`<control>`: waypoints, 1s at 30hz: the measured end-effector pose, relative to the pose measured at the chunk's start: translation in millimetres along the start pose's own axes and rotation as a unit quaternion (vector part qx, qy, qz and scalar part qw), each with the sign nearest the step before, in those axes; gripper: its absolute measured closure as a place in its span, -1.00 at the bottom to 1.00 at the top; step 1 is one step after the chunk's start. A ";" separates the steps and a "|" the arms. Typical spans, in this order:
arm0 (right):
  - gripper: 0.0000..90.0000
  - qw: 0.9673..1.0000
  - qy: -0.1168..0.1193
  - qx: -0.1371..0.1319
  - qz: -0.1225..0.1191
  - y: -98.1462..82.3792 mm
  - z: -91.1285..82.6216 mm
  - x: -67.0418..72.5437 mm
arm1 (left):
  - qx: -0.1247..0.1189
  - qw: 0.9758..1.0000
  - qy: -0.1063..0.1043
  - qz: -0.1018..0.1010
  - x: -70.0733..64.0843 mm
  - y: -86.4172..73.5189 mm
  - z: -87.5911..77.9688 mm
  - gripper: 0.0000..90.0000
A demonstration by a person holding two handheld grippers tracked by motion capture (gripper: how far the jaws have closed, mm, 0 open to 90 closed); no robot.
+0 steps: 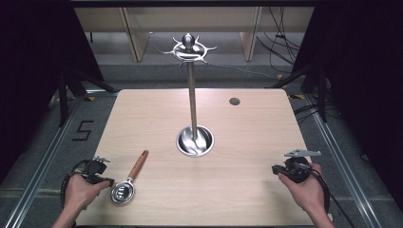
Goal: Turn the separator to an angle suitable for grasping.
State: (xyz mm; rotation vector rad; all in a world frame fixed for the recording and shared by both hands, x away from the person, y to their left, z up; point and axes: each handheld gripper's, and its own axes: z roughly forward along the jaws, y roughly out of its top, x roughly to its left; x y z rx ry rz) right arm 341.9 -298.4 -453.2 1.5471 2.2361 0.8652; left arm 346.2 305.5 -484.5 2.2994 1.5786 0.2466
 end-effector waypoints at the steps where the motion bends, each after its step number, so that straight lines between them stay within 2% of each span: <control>1: 0.84 1.000 -0.001 -0.001 0.000 0.0 0.0 0.1 | 0.003 1.000 -0.003 0.000 -0.5 -0.2 0.5 0.97; 2: 0.83 1.000 -0.004 -0.005 -0.010 -0.7 0.5 -1.0 | 0.013 1.000 -0.005 0.001 -0.8 -0.3 1.6 0.97; 3: 0.83 1.000 0.000 -0.007 -0.007 -0.1 -0.2 0.1 | 0.013 1.000 -0.005 0.001 -0.8 -0.3 1.6 0.97; 4: 0.83 1.000 0.000 -0.007 -0.010 -0.2 -0.4 -0.1 | 0.025 1.000 -0.006 0.004 -2.3 -0.6 2.5 0.98; 5: 0.83 1.000 -0.001 0.001 0.000 -0.2 -1.6 1.7 | 0.025 1.000 -0.006 0.004 -2.3 -0.6 2.5 0.98; 8: 0.83 1.000 0.002 0.001 0.000 0.2 -1.3 2.0 | 0.025 1.000 -0.006 0.001 -6.0 -0.5 3.6 0.98; 9: 0.83 1.000 0.001 0.000 0.000 0.2 -1.3 2.5 | 0.031 0.999 -0.008 0.009 -6.3 0.0 2.9 0.98; 10: 0.83 1.000 -0.011 0.003 -0.001 0.2 -1.6 2.8 | 0.022 1.000 -0.009 -0.003 -9.3 -0.5 4.8 0.98; 11: 0.83 1.000 -0.005 0.002 0.001 0.3 -2.3 3.5 | 0.029 0.999 -0.015 0.004 -10.3 0.0 4.3 0.98; 12: 0.82 1.000 0.000 0.002 0.002 0.3 -2.2 3.3 | 0.028 0.999 -0.026 -0.022 -15.8 -0.9 5.1 0.98; 16: 0.82 1.000 -0.003 0.003 0.002 0.2 -1.7 2.9 | 0.044 0.998 -0.046 -0.010 -22.6 0.4 4.4 0.98; 19: 0.82 1.000 0.004 0.001 -0.001 0.3 -1.2 1.7 | 0.042 0.998 -0.055 -0.004 -26.0 0.5 5.4 0.98; 20: 0.82 1.000 0.004 0.001 0.000 0.4 -1.2 2.0 | 0.049 0.997 -0.066 0.004 -30.2 2.1 4.4 0.98; 22: 0.82 1.000 0.000 0.001 0.002 0.3 -1.1 2.8 | 0.050 0.996 -0.073 0.008 -32.5 2.8 4.3 0.98; 23: 0.82 1.000 -0.003 0.001 0.001 0.4 -1.3 2.9 | 0.055 0.995 -0.077 0.010 -38.6 4.7 3.4 0.98; 24: 0.82 1.000 -0.003 0.000 0.002 0.3 -1.4 3.3 | 0.041 0.996 -0.083 0.011 -41.9 5.5 5.6 0.98; 25: 0.82 1.000 -0.003 0.001 0.002 0.3 -1.3 3.2 | 0.052 0.995 -0.082 0.020 -44.2 7.6 4.8 0.98; 26: 0.82 1.000 -0.002 0.003 0.003 0.6 -1.1 3.5 | 0.049 0.995 -0.079 0.045 -44.4 9.7 5.5 0.98; 27: 0.82 1.000 -0.002 0.003 0.003 0.5 -1.3 3.5 | 0.049 0.995 -0.079 0.045 -44.4 9.7 5.5 0.98; 28: 0.81 1.000 -0.003 0.001 0.001 0.5 -1.9 3.3 | 0.039 0.995 -0.090 0.021 -52.0 9.6 6.2 0.98; 29: 0.81 1.000 -0.001 0.000 0.004 0.4 -1.9 3.5 | 0.038 0.995 -0.086 0.031 -51.2 10.6 4.4 0.96; 30: 0.81 1.000 0.005 -0.001 0.000 0.4 -1.4 2.0 | 0.038 0.995 -0.086 0.031 -51.2 10.6 4.4 0.93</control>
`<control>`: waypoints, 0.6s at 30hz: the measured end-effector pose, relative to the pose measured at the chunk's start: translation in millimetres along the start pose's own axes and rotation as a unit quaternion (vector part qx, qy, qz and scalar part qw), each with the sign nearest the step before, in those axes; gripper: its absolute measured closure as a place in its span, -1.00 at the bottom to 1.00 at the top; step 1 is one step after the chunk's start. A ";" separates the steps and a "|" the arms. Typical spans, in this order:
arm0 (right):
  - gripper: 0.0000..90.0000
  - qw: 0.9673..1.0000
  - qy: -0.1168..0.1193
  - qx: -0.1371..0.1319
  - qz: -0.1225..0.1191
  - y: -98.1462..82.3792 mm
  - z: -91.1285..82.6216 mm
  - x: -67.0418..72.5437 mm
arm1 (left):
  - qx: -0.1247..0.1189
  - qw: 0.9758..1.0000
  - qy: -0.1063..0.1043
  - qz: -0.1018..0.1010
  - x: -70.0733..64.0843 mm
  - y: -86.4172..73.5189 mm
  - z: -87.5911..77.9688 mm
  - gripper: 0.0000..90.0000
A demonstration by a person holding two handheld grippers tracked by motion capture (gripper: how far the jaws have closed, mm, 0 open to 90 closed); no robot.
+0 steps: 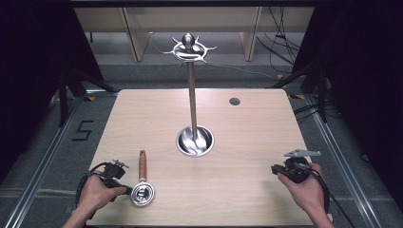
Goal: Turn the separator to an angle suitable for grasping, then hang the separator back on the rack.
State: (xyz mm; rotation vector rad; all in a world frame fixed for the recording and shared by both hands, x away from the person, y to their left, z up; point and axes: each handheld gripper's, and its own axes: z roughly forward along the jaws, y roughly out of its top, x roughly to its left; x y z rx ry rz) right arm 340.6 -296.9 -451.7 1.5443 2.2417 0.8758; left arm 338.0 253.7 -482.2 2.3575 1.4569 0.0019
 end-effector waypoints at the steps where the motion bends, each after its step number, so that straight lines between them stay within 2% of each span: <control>1: 0.81 1.000 -0.008 -0.005 -0.013 -1.0 1.0 -1.6 | -0.004 1.000 0.010 0.012 5.5 0.4 -5.7 0.86; 2: 0.80 1.000 -0.006 0.001 0.004 -0.2 -1.2 0.6 | -0.027 0.998 0.027 -0.043 1.0 -1.7 -6.6 0.75; 3: 0.80 1.000 -0.005 0.001 0.008 -0.5 -1.2 0.3 | -0.038 0.997 0.030 -0.060 2.4 -1.7 -10.0 0.61; 4: 0.80 1.000 -0.005 0.001 0.008 -0.5 -1.2 0.3 | -0.038 0.997 0.030 -0.060 2.4 -1.7 -10.0 0.49; 5: 0.78 1.000 -0.006 0.002 0.008 -1.3 -1.8 -0.8 | -0.065 0.994 0.032 -0.082 4.3 0.2 -15.1 0.43; 6: 0.77 1.000 -0.007 0.000 0.010 -1.6 -1.9 -1.3 | -0.077 0.992 0.029 -0.091 3.4 2.5 -15.8 0.37; 7: 0.76 1.000 -0.008 -0.006 0.003 -1.8 -1.8 -2.8 | -0.079 0.993 0.027 -0.085 3.4 5.3 -16.6 0.30; 8: 0.75 1.000 -0.006 -0.006 0.009 -1.8 -2.2 -3.0 | -0.079 0.993 0.027 -0.085 3.4 5.3 -16.6 0.22; 9: 0.75 1.000 -0.011 -0.005 0.005 -2.6 -2.7 -3.8 | -0.082 0.992 0.012 -0.099 -1.4 13.2 -13.5 0.12; 10: 0.75 1.000 -0.011 -0.005 0.005 -2.6 -2.7 -3.8 | -0.082 0.992 0.012 -0.099 -1.4 13.2 -13.5 0.05; 11: 0.74 1.000 -0.005 -0.006 0.016 -2.4 -3.6 -3.6 | -0.072 0.993 0.003 -0.096 -6.0 22.2 -10.2 -0.03; 12: 0.74 1.000 -0.012 -0.005 0.016 -2.2 -4.6 -3.4 | -0.068 0.993 0.001 -0.099 -8.0 26.9 -8.8 -0.10; 15: 0.74 1.000 -0.012 -0.003 0.012 -1.7 -4.3 -4.1 | -0.060 0.993 0.003 -0.102 -12.3 35.4 -7.4 -0.15; 16: 0.74 1.000 -0.015 -0.011 -0.001 -1.2 -4.1 -4.9 | -0.056 0.993 0.005 -0.100 -13.3 39.3 -7.0 -0.18; 17: 0.73 1.000 -0.013 -0.007 0.012 -0.2 -5.8 -2.4 | -0.047 0.994 0.006 -0.101 -15.1 46.2 -4.7 -0.18; 18: 0.73 1.000 -0.013 -0.007 0.011 -0.1 -6.2 -1.8 | -0.039 0.994 0.008 -0.099 -14.7 49.2 -4.1 -0.19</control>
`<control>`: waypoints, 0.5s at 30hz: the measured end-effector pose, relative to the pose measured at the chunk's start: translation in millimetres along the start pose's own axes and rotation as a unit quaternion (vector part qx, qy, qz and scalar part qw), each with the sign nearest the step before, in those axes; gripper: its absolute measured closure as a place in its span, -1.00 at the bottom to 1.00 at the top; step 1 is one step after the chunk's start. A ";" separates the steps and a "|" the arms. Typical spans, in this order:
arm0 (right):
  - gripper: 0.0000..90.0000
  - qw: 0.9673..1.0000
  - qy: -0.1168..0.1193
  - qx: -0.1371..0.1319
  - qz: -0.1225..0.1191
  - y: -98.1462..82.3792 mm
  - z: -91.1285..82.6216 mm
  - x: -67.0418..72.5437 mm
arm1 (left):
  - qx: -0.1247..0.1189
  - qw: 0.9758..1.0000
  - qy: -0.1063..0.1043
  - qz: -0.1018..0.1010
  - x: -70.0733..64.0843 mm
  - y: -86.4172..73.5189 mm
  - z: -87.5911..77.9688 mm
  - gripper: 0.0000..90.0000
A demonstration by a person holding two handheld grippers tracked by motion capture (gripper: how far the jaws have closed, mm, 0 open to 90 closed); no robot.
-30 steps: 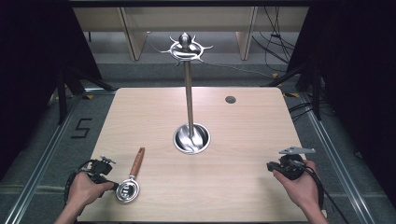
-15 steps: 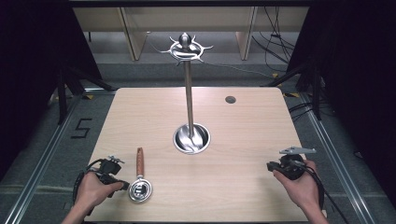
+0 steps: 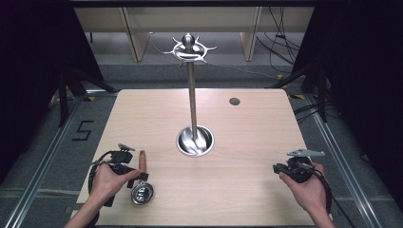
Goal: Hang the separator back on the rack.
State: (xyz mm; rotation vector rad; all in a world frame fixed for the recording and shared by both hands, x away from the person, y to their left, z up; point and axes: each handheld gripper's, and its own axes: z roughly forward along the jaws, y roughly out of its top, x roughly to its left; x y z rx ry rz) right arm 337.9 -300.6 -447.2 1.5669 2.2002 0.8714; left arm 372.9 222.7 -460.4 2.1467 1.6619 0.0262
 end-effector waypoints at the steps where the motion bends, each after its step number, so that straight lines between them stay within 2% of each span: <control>1: 0.73 1.000 -0.001 -0.003 -0.011 -0.5 0.7 -0.9 | 0.004 1.000 -0.004 0.000 0.5 1.9 1.7 -0.19; 3: 0.72 1.000 0.004 -0.002 -0.002 0.2 0.5 0.5 | 0.006 1.000 0.002 -0.008 0.6 3.7 3.2 -0.19; 4: 0.72 1.000 0.007 0.004 0.014 -0.1 -0.3 3.2 | 0.007 1.000 0.017 -0.012 1.0 5.4 4.7 -0.18; 6: 0.72 1.000 0.008 0.001 0.011 0.0 -0.1 1.9 | 0.007 1.000 0.017 -0.020 0.5 7.1 6.2 -0.18; 10: 0.71 1.000 0.008 -0.005 0.016 -0.3 -1.0 1.1 | 0.014 0.999 0.028 -0.021 -1.9 13.3 9.3 -0.19; 13: 0.71 1.000 0.005 -0.008 -0.001 0.0 -2.3 -1.2 | 0.025 0.999 0.024 -0.029 -2.1 16.9 10.3 -0.20; 15: 0.71 1.000 0.005 -0.007 0.000 0.2 -2.8 -0.8 | 0.028 0.999 0.020 -0.035 -2.3 19.0 13.2 -0.21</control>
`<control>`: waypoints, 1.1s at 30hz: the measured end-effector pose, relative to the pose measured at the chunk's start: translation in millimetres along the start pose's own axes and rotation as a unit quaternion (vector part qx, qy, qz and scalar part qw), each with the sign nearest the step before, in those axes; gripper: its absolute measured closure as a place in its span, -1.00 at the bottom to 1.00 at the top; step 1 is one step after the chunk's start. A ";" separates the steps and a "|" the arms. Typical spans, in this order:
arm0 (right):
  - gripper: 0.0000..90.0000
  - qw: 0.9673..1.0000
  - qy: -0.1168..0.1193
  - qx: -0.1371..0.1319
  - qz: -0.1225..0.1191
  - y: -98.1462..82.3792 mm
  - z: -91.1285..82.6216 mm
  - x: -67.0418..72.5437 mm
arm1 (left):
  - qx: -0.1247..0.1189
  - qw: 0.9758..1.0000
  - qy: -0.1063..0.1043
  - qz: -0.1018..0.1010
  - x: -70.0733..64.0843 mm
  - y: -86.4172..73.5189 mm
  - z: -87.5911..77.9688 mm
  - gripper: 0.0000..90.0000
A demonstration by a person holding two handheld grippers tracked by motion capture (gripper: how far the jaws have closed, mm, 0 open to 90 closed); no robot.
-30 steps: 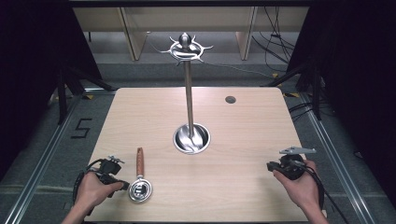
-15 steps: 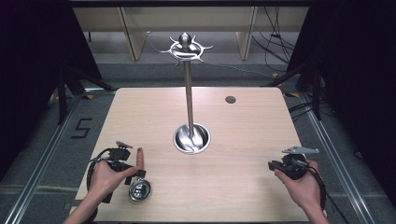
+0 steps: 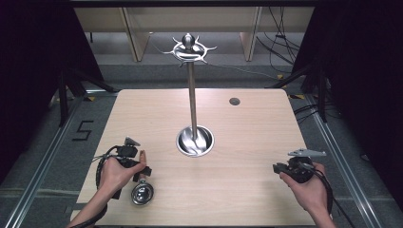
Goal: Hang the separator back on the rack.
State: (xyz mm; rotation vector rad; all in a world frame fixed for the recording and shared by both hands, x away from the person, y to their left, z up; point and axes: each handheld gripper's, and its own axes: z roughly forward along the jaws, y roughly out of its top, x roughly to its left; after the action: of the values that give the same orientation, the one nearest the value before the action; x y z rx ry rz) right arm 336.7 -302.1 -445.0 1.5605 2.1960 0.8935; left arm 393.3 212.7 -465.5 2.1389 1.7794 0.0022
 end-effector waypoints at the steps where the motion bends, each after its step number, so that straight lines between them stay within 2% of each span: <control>1: 0.71 1.000 -0.002 0.001 -0.001 -0.2 -0.3 0.4 | 0.018 1.000 -0.005 0.010 1.8 1.5 1.5 -0.21; 2: 0.71 1.000 -0.003 0.000 -0.004 -0.4 0.2 0.3 | 0.011 1.000 -0.003 0.002 1.3 1.0 4.1 -0.21; 3: 0.71 1.000 -0.003 0.000 -0.005 -0.4 0.3 0.3 | 0.023 1.000 -0.003 0.011 2.6 0.9 3.1 -0.21; 4: 0.71 1.000 -0.003 0.000 -0.005 -0.4 0.3 0.3 | 0.023 1.000 -0.003 0.011 2.6 0.9 3.1 -0.21; 6: 0.71 1.000 -0.001 0.003 -0.002 -0.6 0.5 0.8 | 0.024 1.000 -0.006 0.004 4.0 0.9 5.6 -0.20; 8: 0.70 1.000 -0.004 0.001 -0.011 -0.8 1.7 0.4 | 0.026 1.000 -0.001 0.002 3.6 2.2 6.7 -0.20; 9: 0.70 1.000 0.000 0.004 0.001 -0.4 1.7 2.3 | 0.026 1.000 -0.001 0.000 3.3 2.7 7.5 -0.20; 10: 0.70 1.000 0.000 0.004 0.001 -0.4 1.7 2.3 | 0.026 1.000 -0.001 0.000 3.3 2.7 7.5 -0.20; 11: 0.70 1.000 0.002 0.004 -0.009 -0.5 1.7 1.9 | 0.027 1.000 -0.001 -0.001 2.3 2.6 8.8 -0.20; 13: 0.70 1.000 -0.002 0.004 -0.008 -0.8 1.3 3.4 | 0.031 1.000 0.002 -0.003 1.1 0.9 8.2 -0.19; 15: 0.70 1.000 0.000 0.005 -0.006 -1.1 1.3 3.8 | 0.033 0.999 0.002 0.004 2.2 -1.0 9.3 -0.17; 16: 0.70 1.000 0.001 0.005 -0.006 -1.2 1.5 3.7 | 0.037 0.999 0.002 -0.016 -0.3 -1.9 10.5 -0.15; 17: 0.70 1.000 -0.001 0.005 -0.009 -1.2 1.7 3.2 | 0.041 0.999 0.003 -0.007 1.0 -0.7 11.4 -0.13; 18: 0.70 1.000 -0.001 0.005 -0.009 -1.2 1.7 3.2 | 0.041 0.999 0.003 -0.007 1.0 -0.7 11.4 -0.10; 19: 0.70 1.000 0.000 0.012 0.010 -1.2 1.6 5.8 | 0.041 0.999 0.016 -0.006 1.6 1.4 14.7 -0.07; 20: 0.70 1.000 0.000 0.012 0.010 -1.2 1.6 5.8 | 0.041 0.999 0.016 -0.006 1.6 1.4 14.7 -0.03; 21: 0.69 1.000 0.001 0.011 0.007 -1.3 2.0 5.3 | 0.048 0.999 0.015 0.011 3.6 1.9 15.1 0.00; 22: 0.69 1.000 0.001 0.011 0.007 -1.3 2.0 5.3 | 0.048 0.999 0.015 0.011 3.6 1.9 15.1 0.02; 23: 0.69 1.000 -0.001 0.005 -0.006 -2.4 3.2 3.4 | 0.054 0.998 0.021 0.006 3.4 3.1 16.1 0.04; 24: 0.69 1.000 -0.001 0.005 -0.006 -2.4 3.2 3.4 | 0.054 0.998 0.021 0.006 3.4 3.1 16.1 0.07; 25: 0.69 1.000 -0.001 0.007 -0.003 -2.5 3.4 3.2 | 0.048 0.998 0.029 -0.028 -0.3 1.8 17.4 0.10; 26: 0.69 1.000 0.003 0.011 0.011 -1.8 2.6 4.9 | 0.048 0.998 0.030 -0.023 0.5 2.0 17.3 0.11; 27: 0.69 1.000 0.001 0.009 0.002 -2.2 3.1 3.6 | 0.049 0.998 0.032 -0.006 3.1 2.4 17.1 0.13; 28: 0.69 1.000 0.001 0.012 0.010 -1.8 2.5 4.7 | 0.044 0.999 0.029 0.001 4.3 1.8 17.8 0.15; 29: 0.69 1.000 0.001 0.012 0.010 -1.8 2.5 4.7 | 0.044 0.999 0.029 0.001 4.3 1.8 17.8 0.16; 30: 0.69 1.000 0.001 0.012 0.012 -1.6 2.2 5.3 | 0.045 0.998 0.034 -0.023 1.2 1.0 18.0 0.16; 31: 0.69 1.000 -0.001 0.007 0.005 -1.8 2.0 4.6 | 0.047 0.998 0.034 -0.023 1.1 0.8 17.8 0.21; 32: 0.70 1.000 -0.003 0.007 0.004 -1.6 1.6 4.4 | 0.048 0.998 0.038 0.003 4.4 1.5 17.4 0.23; 33: 0.70 1.000 -0.002 0.004 -0.004 -1.5 1.9 2.5 | 0.048 0.998 0.038 0.003 4.4 1.5 17.4 0.28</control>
State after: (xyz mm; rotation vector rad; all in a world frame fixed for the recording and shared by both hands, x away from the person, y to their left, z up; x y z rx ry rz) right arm 335.8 -299.5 -447.2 1.5553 2.2039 0.8783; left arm 399.6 212.0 -482.3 2.2402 1.8506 0.0002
